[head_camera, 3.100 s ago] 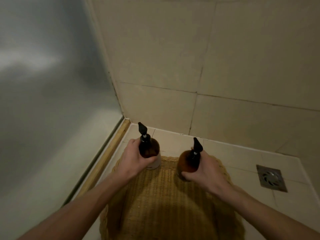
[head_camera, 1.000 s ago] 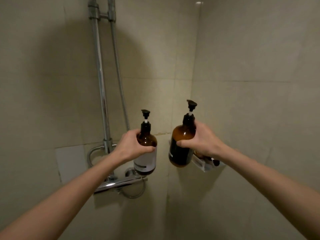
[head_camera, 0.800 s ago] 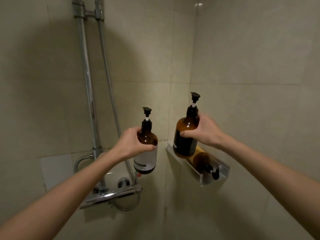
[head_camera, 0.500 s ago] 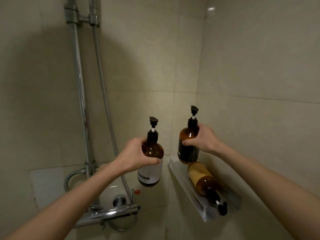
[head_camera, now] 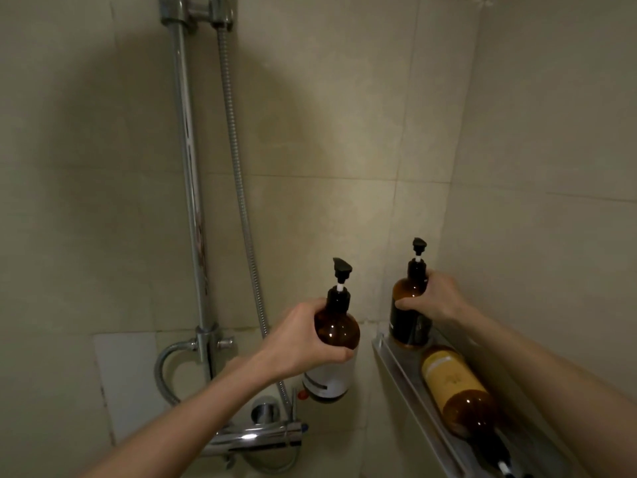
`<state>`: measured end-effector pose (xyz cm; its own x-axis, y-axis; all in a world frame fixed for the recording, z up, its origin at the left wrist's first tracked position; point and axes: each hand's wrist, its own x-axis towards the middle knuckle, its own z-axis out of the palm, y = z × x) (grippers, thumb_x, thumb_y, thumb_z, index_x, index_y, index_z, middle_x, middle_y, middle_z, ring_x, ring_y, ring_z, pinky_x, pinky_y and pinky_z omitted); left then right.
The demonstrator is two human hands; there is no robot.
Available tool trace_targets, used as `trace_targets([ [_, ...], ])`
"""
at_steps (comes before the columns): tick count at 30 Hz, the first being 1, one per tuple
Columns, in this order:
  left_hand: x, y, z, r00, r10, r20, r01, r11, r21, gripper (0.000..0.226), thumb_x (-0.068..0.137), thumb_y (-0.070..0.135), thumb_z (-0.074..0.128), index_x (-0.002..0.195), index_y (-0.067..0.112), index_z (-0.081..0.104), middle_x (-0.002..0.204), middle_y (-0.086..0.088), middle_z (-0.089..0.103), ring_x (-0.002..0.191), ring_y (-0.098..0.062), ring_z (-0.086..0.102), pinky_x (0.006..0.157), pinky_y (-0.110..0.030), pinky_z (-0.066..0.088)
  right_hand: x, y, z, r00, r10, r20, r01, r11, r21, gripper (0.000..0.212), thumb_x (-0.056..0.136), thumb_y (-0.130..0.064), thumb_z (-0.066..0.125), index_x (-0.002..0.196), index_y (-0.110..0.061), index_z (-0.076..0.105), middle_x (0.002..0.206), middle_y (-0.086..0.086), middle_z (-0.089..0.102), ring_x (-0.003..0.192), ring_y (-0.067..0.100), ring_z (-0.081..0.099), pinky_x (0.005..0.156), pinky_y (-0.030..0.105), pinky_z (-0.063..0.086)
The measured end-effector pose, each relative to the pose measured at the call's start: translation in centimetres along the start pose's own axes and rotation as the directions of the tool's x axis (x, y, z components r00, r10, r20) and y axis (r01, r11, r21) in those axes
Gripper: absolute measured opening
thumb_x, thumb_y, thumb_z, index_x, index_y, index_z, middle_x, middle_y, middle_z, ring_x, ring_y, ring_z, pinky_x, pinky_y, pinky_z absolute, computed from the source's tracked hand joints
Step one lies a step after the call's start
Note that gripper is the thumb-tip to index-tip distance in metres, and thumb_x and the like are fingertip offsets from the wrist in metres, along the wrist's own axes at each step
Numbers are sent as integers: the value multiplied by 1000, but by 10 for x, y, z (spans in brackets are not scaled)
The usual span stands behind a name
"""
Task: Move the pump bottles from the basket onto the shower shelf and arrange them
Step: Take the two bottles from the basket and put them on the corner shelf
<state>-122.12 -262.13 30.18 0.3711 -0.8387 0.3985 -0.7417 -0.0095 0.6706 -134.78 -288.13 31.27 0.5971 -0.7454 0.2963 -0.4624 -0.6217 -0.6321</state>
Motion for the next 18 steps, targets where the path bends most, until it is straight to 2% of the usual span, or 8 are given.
trace_targets([
  [7,13,-4,3,999,35,37,-34,999,-26,50,53,44,79,98,38,58,92,16,65,85,6,61,66,-10,49,12,10,18,999,23,48,-22,1000,-7,61,58,-40,82,106,-21,48,96,0,57,84,14,56,58,24,44],
  [12,18,-7,7,998,46,40,-44,998,-46,53,53,46,79,100,36,58,94,14,65,86,3,62,72,-18,54,15,18,24,997,32,66,-30,999,-31,67,59,-39,82,113,-17,49,98,0,57,87,15,56,61,23,45],
  [16,20,-10,9,997,60,55,-57,997,-52,53,53,46,79,101,36,57,93,14,65,86,6,61,70,-14,52,16,24,29,997,42,60,-39,998,-48,69,59,-39,82,115,-15,49,99,1,56,87,17,55,60,22,43],
  [18,22,-11,10,996,64,65,-60,997,-54,54,53,47,79,102,36,57,94,14,65,87,3,61,73,-17,54,17,27,31,998,45,45,-43,998,-39,69,60,-39,82,115,-15,50,100,2,57,87,17,56,59,23,42],
])
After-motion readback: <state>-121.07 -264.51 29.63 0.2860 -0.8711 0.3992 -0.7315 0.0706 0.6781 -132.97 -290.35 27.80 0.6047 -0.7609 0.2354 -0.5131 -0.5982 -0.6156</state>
